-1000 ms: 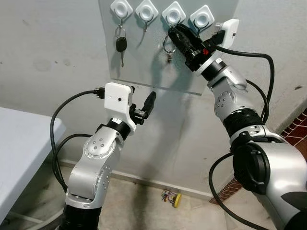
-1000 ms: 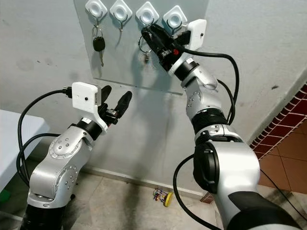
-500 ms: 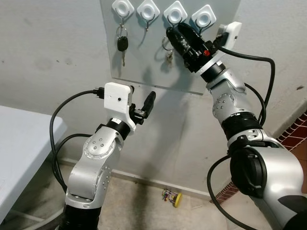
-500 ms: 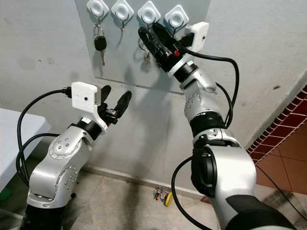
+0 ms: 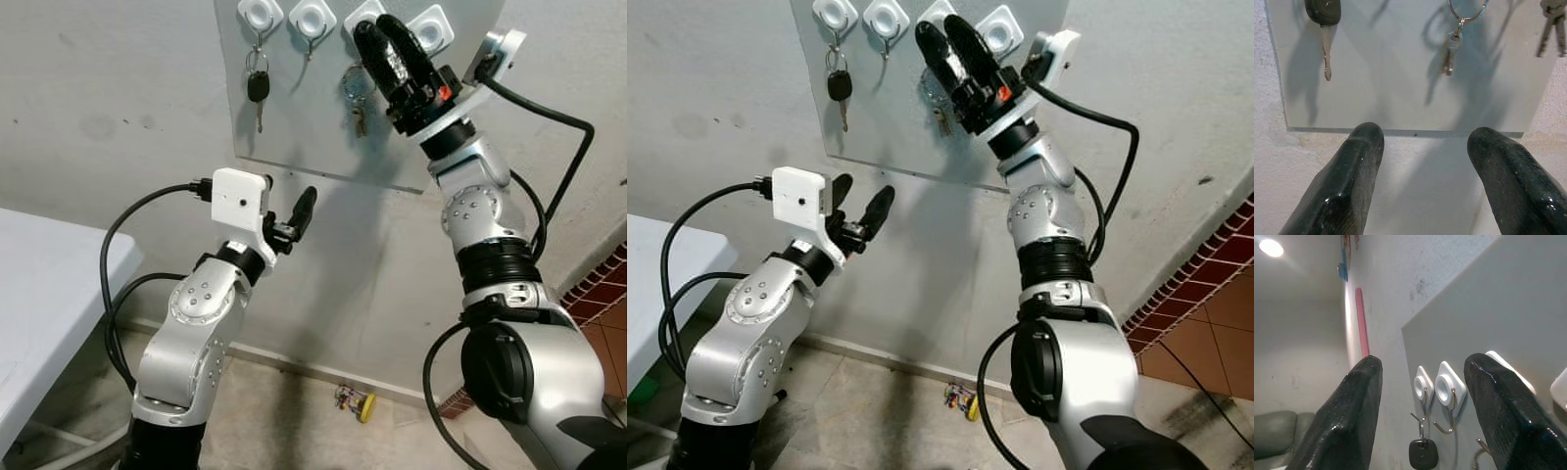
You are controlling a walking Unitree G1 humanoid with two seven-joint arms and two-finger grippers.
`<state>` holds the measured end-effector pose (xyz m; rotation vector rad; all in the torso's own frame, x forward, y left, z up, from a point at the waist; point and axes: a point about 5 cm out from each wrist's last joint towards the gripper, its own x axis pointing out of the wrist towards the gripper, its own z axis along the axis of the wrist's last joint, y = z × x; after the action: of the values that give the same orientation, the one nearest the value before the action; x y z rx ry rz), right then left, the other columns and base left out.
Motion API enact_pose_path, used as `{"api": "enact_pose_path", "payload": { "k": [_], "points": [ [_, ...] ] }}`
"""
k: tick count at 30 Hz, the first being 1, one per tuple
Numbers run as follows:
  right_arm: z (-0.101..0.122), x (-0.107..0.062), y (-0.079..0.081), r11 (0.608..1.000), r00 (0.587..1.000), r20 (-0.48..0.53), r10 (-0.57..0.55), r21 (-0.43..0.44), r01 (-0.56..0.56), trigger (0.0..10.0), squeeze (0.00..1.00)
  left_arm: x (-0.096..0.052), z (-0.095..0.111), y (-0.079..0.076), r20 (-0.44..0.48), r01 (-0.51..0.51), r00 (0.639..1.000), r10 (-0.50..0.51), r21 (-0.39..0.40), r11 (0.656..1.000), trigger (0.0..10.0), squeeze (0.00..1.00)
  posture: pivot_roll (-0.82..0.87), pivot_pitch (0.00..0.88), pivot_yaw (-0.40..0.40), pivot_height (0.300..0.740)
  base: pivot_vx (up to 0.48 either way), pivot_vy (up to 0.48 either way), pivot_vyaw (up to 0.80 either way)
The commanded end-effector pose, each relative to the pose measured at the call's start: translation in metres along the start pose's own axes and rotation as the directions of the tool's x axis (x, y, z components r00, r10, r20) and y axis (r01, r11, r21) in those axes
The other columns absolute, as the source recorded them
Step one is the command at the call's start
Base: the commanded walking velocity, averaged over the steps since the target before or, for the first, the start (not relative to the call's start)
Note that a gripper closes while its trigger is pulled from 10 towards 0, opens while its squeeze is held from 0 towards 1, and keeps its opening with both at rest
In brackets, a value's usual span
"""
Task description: Hang keys on a hook
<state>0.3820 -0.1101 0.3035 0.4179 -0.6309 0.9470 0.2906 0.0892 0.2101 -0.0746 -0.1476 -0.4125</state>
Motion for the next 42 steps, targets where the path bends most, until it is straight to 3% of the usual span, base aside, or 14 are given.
{"api": "enact_pose_path", "payload": {
  "k": [1,12,22,24,27,34,38,42],
  "points": [
    [0.005,0.0,0.001,1.0,1.0,0.012,0.008,-0.01,-0.008,10.0,0.0,0.001,0.004,-0.001,0.014,-0.002,1.0,0.002,0.011,1.0,10.0,0.0,-0.07,0.073,-0.023,0.74,0.0,0.0,0.0],
    [-0.012,-0.009,0.003,0.999,0.996,-0.084,-0.007,0.039,0.01,10.0,0.0,0.002,0.006,0.0,0.021,-0.008,1.0,0.008,0.01,1.0,10.0,0.0,-0.07,0.073,-0.022,0.74,0.0,0.0,0.0],
    [-0.015,-0.012,0.008,0.998,0.995,-0.099,0.022,0.054,-0.016,10.0,0.0,0.001,0.006,0.0,0.021,-0.009,1.0,0.008,0.01,1.0,10.0,0.0,-0.07,0.073,-0.023,0.74,0.0,0.0,0.0],
    [-0.012,-0.014,0.022,0.987,0.991,-0.068,0.111,0.127,-0.102,10.0,0.0,0.001,0.006,0.001,0.021,-0.015,1.0,0.014,0.01,1.0,10.0,0.0,-0.07,0.075,-0.027,0.74,0.0,0.0,0.0],
    [-0.008,-0.016,0.028,0.979,0.989,-0.043,0.143,0.153,-0.135,10.0,0.0,0.001,0.006,0.001,0.022,-0.017,1.0,0.017,0.01,1.0,10.0,0.0,-0.06,0.074,-0.029,0.74,0.0,0.0,0.0],
    [0.005,-0.021,0.042,0.968,0.986,0.026,0.164,0.19,-0.166,10.0,0.0,0.0,0.007,0.003,0.025,-0.022,0.999,0.022,0.012,1.0,10.0,0.0,-0.06,0.074,-0.028,0.74,0.0,0.0,0.0],
    [0.017,-0.029,0.059,0.957,0.983,0.07,0.17,0.228,-0.182,10.0,0.0,0.0,0.006,0.003,0.024,-0.022,0.999,0.022,0.011,1.0,10.0,0.0,-0.07,0.074,-0.028,0.74,0.0,0.0,0.0],
    [0.02,-0.036,0.065,0.955,0.986,0.07,0.153,0.246,-0.166,10.0,0.0,0.001,0.005,0.002,0.019,-0.019,1.0,0.019,0.01,1.0,10.0,0.0,-0.07,0.075,-0.025,0.74,0.0,0.0,0.0]
  ]
}}
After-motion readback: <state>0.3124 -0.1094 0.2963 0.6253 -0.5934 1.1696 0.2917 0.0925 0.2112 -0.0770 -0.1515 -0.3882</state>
